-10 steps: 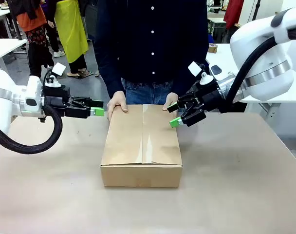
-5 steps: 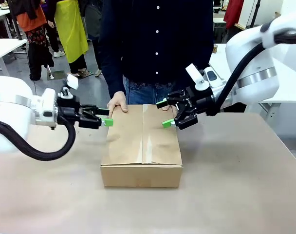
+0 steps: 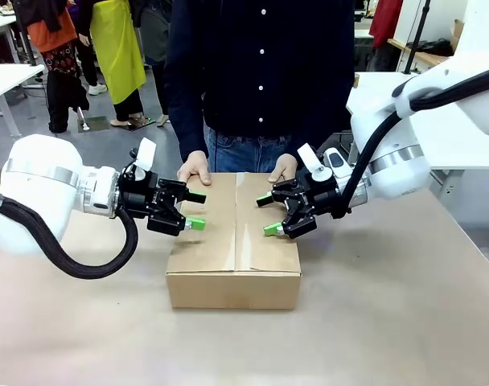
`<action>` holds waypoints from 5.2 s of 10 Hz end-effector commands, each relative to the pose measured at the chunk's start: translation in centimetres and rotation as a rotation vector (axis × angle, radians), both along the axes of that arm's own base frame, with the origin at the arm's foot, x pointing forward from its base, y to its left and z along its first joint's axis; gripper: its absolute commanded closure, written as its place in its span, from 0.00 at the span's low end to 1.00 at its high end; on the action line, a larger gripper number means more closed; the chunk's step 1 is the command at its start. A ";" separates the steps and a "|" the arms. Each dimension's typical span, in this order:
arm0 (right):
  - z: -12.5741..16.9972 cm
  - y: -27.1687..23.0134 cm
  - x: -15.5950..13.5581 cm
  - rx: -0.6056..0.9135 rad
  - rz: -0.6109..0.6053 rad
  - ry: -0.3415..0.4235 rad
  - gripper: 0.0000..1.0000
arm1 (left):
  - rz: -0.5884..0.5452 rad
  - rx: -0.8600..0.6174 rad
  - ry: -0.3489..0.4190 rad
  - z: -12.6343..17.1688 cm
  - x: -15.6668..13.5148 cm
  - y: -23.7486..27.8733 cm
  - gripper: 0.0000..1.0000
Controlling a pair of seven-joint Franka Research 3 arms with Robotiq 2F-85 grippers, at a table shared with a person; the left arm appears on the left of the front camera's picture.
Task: Pack the gift set into the box.
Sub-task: Press and hold the closed box until the human finishes sealing it.
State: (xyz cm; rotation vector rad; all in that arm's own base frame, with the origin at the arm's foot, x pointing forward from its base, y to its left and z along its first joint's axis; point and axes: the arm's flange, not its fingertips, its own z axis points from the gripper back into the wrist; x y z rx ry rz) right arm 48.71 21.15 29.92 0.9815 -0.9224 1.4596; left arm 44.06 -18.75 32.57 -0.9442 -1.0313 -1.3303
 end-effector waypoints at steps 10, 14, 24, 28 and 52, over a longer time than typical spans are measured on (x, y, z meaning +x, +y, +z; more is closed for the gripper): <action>1.2 -0.1 0.3 -0.094 -0.129 0.039 0.00 | 0.039 0.157 -0.019 -2.0 1.7 -1.8 0.00; 1.2 -0.1 0.3 -0.094 -0.129 0.039 0.00 | -0.013 0.107 -0.029 -1.3 1.5 -1.1 0.00; 1.2 -0.1 0.3 -0.094 -0.129 0.039 0.00 | -0.013 0.107 -0.029 -1.3 1.5 -1.1 0.00; 1.2 -0.1 0.3 -0.094 -0.129 0.039 0.00 | -0.013 0.107 -0.029 -1.3 1.5 -1.1 0.00; 1.2 -0.1 0.3 -0.094 -0.129 0.039 0.00 | -0.013 0.107 -0.029 -1.3 1.5 -1.1 0.00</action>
